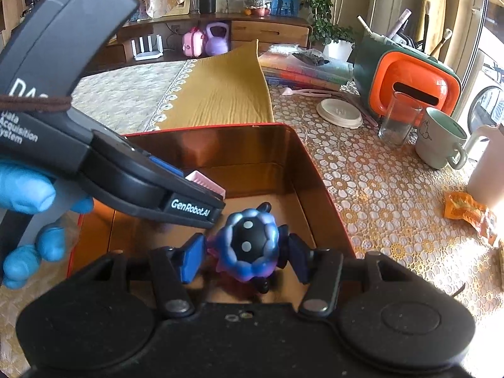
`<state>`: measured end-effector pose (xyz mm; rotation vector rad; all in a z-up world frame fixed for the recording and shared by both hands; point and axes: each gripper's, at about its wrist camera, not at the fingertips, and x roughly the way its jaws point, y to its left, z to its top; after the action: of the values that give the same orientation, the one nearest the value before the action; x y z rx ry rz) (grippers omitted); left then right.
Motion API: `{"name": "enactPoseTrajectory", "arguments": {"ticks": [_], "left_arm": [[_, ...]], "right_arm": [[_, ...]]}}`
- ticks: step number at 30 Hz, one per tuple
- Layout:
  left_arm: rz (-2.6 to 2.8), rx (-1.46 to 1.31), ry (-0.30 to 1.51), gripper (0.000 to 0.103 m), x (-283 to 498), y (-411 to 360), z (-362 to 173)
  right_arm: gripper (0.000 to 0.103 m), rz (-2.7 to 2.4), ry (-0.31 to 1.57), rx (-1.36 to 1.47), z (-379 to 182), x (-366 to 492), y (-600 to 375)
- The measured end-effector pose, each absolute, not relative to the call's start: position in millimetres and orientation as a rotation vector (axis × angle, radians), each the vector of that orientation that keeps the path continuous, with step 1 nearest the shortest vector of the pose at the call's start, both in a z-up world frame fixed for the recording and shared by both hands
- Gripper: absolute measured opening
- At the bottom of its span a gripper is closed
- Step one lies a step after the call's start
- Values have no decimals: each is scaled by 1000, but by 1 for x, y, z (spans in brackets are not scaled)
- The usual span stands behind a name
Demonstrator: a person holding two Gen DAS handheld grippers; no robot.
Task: Organize rigid objects
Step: 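Carry both items into the red tin box and open both tools to release them, then withdraw both tools from the red box back over the table items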
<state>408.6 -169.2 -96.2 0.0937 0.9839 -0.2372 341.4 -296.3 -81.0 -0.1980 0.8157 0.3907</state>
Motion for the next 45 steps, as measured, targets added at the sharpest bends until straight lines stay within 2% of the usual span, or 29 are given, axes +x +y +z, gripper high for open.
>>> {"name": "enactPoseTrajectory", "arguments": {"ticks": [1, 2, 11, 20, 24, 28, 31, 34, 36, 39, 45], "left_arm": [[-237, 99, 976, 65, 407, -170, -94], [-235, 103, 964, 65, 405, -170, -92], [-239, 53, 905, 65, 387, -160, -67], [-246, 39, 840, 66, 350, -140, -34], [-236, 20, 814, 66, 332, -129, -19], [-238, 2, 793, 66, 311, -117, -7], [-233, 14, 768, 75, 293, -109, 1], [-224, 4, 747, 75, 276, -96, 9], [-213, -9, 743, 75, 265, -87, 14], [-204, -14, 727, 76, 248, -71, 22], [-182, -42, 695, 81, 215, -36, 39]], "right_arm": [[56, 390, 817, -193, -81, 341, -297], [57, 387, 816, -188, -80, 341, -298], [63, 364, 804, -159, -69, 329, -301], [64, 371, 770, -142, -43, 304, -298], [72, 371, 752, -130, -32, 292, -297], [73, 383, 729, -113, -19, 277, -294], [77, 388, 712, -100, -11, 265, -291], [78, 394, 700, -86, -2, 253, -288], [85, 399, 689, -76, 3, 245, -285], [88, 419, 664, -58, 10, 233, -281], [94, 466, 623, -68, 23, 208, -263]]}}
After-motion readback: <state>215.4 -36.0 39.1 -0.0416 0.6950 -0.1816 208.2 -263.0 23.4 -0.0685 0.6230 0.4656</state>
